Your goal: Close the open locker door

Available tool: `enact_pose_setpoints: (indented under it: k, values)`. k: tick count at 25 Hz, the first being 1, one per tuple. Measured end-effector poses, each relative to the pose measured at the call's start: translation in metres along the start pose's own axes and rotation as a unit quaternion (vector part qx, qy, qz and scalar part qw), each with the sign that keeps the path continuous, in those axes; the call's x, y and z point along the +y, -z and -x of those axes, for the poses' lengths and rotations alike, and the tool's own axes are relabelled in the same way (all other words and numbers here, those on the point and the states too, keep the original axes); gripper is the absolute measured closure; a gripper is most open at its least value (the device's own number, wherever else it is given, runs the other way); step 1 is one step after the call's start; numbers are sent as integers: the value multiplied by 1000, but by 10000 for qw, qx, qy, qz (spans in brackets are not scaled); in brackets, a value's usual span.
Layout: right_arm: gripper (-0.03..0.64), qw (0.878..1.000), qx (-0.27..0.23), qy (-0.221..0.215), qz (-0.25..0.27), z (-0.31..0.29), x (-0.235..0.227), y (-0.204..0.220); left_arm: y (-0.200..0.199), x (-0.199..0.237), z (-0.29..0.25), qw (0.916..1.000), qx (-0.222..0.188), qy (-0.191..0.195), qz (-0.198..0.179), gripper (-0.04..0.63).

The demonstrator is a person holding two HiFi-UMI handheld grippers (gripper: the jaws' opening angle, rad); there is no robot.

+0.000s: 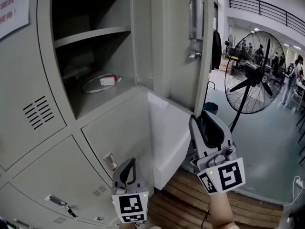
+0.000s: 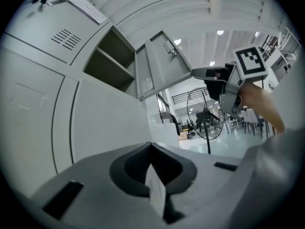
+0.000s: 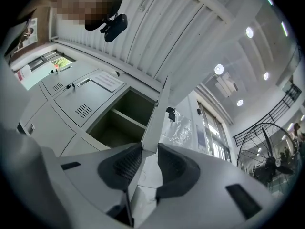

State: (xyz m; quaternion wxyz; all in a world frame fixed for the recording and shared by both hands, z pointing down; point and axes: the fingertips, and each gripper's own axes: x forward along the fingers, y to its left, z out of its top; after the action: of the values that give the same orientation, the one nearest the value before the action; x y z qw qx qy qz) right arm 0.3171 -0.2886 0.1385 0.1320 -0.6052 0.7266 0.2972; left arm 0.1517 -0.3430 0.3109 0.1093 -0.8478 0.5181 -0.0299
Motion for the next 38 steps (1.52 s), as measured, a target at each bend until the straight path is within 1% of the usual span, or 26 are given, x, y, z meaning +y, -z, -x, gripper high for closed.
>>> enact_pose_setpoints:
  k: [4, 8, 17, 22, 28, 32, 38]
  values:
    - [505, 9996, -111, -242, -28, 1, 20, -7, 8, 13, 27, 9992, 134, -382, 13, 597]
    - [509, 9991, -184, -386, -52, 3, 37, -15, 12, 22, 52, 9972, 231, -707, 16, 597]
    - [513, 9967, -190, -777, -129, -3, 82, -27, 14, 52, 107, 9894, 337, -1415, 55, 597]
    - [514, 9957, -238, -891, -97, -9, 106, -32, 14, 66, 126, 9862, 356, -1614, 44, 597]
    - [515, 9959, -278, -834, 198, -18, 134, -35, 17, 91, 144, 9821, 400, -1838, 41, 597]
    - [525, 9952, -289, -909, 201, -25, 150, -36, 16, 107, 153, 9797, 380, -1968, 54, 597]
    - [532, 9950, -291, -941, 166, -34, 167, -36, 17, 120, 162, 9780, 383, -2049, 102, 597]
